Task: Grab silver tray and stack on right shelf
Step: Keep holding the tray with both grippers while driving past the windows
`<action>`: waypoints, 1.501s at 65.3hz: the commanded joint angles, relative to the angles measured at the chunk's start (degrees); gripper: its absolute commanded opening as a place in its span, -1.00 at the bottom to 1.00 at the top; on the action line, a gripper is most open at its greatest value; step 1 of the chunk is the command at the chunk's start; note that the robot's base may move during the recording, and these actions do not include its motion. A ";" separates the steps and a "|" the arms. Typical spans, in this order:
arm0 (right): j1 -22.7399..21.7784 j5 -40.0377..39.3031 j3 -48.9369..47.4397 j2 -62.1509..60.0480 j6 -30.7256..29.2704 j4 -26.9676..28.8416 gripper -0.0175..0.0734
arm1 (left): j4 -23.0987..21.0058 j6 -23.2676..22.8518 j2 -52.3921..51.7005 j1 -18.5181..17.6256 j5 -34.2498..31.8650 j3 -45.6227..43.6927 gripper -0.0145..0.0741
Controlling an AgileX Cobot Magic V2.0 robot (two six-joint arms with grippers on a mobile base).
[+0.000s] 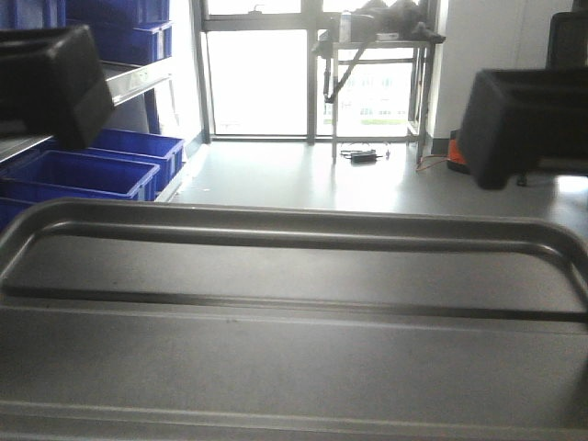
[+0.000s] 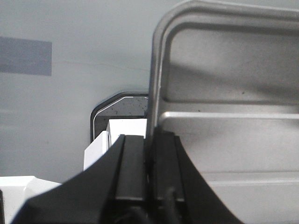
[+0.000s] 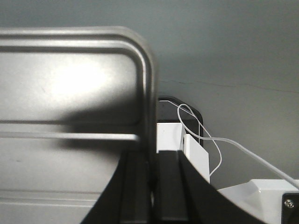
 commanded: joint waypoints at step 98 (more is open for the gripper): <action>-0.11 10.30 -1.29 -1.28 -0.18 -3.24 -0.44 | 3.59 -0.30 -1.14 0.03 11.81 -1.51 -0.88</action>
